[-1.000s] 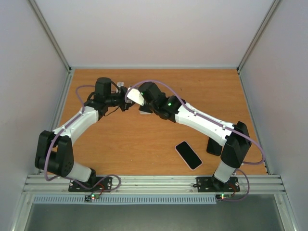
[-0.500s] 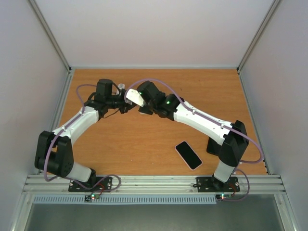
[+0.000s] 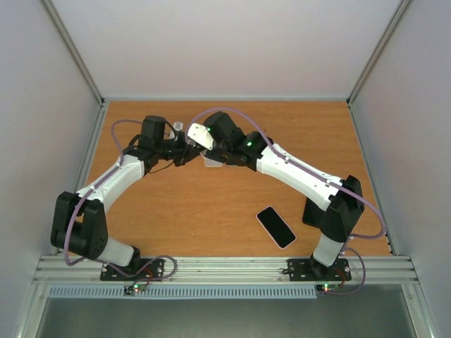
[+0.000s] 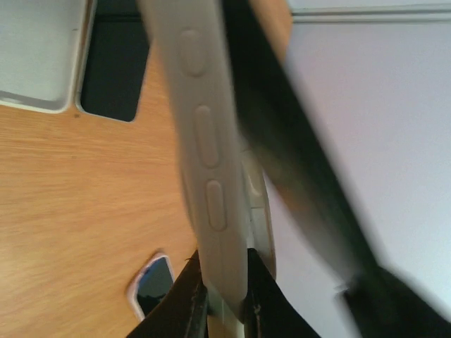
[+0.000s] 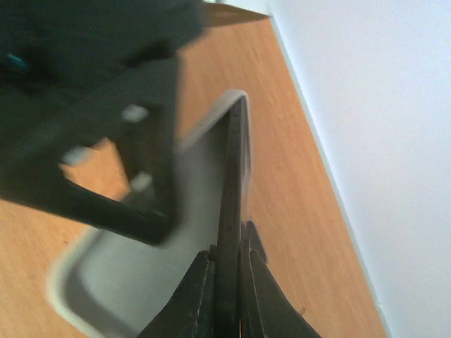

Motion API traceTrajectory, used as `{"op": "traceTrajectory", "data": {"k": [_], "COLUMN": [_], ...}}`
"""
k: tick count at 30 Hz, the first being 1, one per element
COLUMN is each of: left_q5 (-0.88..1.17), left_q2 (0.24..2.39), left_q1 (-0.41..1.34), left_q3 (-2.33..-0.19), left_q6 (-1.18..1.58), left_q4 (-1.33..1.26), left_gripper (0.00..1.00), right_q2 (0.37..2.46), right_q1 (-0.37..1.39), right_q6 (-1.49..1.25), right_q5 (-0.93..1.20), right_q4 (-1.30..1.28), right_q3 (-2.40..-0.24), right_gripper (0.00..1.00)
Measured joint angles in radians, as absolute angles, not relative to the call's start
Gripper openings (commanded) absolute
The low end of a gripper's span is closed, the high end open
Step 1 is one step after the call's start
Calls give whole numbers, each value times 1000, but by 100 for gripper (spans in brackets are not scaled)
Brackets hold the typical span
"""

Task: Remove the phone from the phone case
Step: Remove the phone case from the phone, then place the phone case at the center of the board.

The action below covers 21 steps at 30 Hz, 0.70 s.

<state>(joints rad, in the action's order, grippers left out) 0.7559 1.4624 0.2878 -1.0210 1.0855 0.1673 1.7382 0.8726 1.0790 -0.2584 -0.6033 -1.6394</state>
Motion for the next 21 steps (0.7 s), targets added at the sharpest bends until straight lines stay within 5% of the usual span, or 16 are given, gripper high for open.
{"op": "traceTrajectory", "data": {"k": [21], "left_q5": [683], "left_q2": [1463], "left_q1": [284], "left_q3": [-985], "left_q6": [820], "left_q4": [327], "left_gripper": [0], "right_q2": [1728], "right_q1": [736], "right_q6": [1018], "right_q5": [-266], "right_q4": [-707], "right_q3": [-1754], "right_gripper": [1]}}
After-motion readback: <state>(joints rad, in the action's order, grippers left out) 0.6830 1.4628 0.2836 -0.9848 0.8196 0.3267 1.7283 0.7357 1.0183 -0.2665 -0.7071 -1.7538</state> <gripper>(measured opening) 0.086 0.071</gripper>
